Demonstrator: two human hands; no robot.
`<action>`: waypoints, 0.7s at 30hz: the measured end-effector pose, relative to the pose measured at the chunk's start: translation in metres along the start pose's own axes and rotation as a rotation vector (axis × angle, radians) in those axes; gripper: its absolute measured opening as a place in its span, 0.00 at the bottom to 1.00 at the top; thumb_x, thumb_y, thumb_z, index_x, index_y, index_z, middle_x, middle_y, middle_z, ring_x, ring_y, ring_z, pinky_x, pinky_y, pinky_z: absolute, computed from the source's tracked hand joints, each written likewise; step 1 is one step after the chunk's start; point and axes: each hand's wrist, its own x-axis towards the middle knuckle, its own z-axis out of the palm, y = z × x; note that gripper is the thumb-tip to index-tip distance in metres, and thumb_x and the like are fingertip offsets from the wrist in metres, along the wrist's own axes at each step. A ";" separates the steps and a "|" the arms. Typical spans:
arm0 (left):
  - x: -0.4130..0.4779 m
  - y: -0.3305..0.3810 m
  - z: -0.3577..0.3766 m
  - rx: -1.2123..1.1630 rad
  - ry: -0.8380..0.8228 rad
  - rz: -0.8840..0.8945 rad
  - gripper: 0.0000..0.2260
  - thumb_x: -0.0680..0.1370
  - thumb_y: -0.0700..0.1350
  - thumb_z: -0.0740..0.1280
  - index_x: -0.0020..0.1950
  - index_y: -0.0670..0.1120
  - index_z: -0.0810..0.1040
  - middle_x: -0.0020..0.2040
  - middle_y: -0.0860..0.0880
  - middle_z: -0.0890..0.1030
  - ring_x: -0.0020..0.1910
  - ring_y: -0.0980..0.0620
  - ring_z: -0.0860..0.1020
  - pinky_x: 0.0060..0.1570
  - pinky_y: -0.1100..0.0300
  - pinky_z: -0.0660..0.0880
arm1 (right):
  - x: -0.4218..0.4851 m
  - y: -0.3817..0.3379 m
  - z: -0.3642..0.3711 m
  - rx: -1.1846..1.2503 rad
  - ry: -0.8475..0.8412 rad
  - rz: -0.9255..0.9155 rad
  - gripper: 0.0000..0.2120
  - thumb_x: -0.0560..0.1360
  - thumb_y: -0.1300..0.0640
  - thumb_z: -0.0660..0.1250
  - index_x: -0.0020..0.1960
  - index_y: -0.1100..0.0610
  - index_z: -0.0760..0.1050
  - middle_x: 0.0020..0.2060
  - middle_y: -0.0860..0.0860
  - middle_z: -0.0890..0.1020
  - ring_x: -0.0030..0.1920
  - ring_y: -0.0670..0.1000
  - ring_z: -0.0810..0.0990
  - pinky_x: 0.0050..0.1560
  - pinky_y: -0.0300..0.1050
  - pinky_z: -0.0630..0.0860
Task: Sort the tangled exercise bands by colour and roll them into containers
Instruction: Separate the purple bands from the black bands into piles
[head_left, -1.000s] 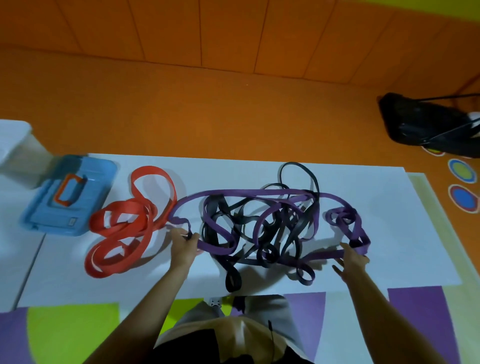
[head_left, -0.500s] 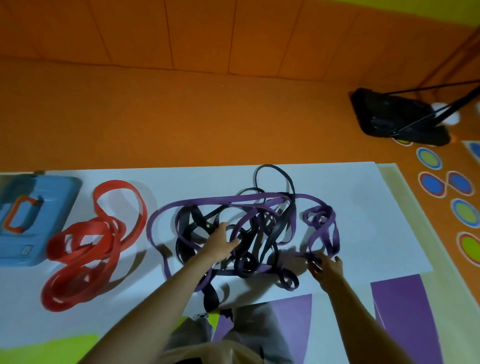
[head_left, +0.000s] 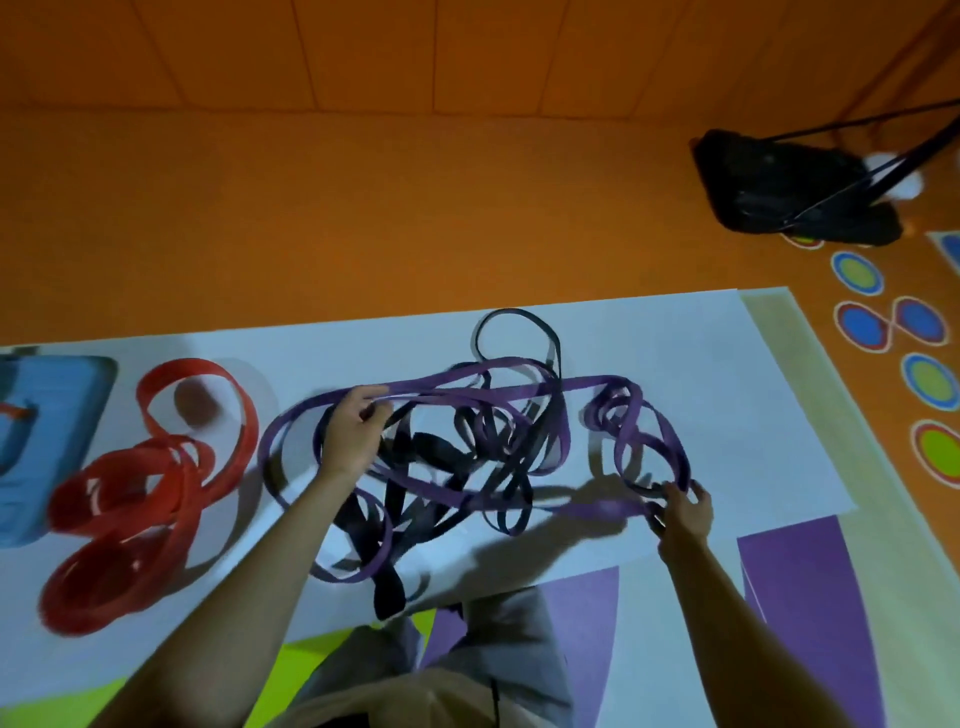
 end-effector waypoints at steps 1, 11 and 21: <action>0.004 0.001 -0.007 0.013 0.014 0.013 0.06 0.83 0.44 0.67 0.60 0.51 0.80 0.49 0.52 0.81 0.43 0.53 0.79 0.44 0.57 0.74 | 0.002 -0.002 0.000 0.003 -0.007 -0.016 0.24 0.83 0.64 0.65 0.77 0.55 0.66 0.56 0.60 0.80 0.36 0.54 0.78 0.40 0.47 0.79; 0.022 0.002 -0.045 0.042 0.144 0.007 0.08 0.83 0.45 0.66 0.60 0.46 0.80 0.50 0.44 0.83 0.44 0.46 0.80 0.40 0.56 0.72 | -0.011 -0.019 0.012 -0.082 0.265 -0.043 0.14 0.70 0.58 0.62 0.49 0.64 0.81 0.43 0.62 0.86 0.36 0.60 0.84 0.38 0.49 0.80; 0.015 -0.004 -0.096 -0.019 0.232 -0.008 0.09 0.82 0.46 0.64 0.59 0.49 0.82 0.47 0.43 0.83 0.47 0.44 0.80 0.51 0.48 0.76 | -0.033 -0.053 0.009 0.564 -0.301 0.111 0.11 0.68 0.65 0.70 0.48 0.60 0.72 0.38 0.54 0.75 0.35 0.51 0.75 0.43 0.40 0.74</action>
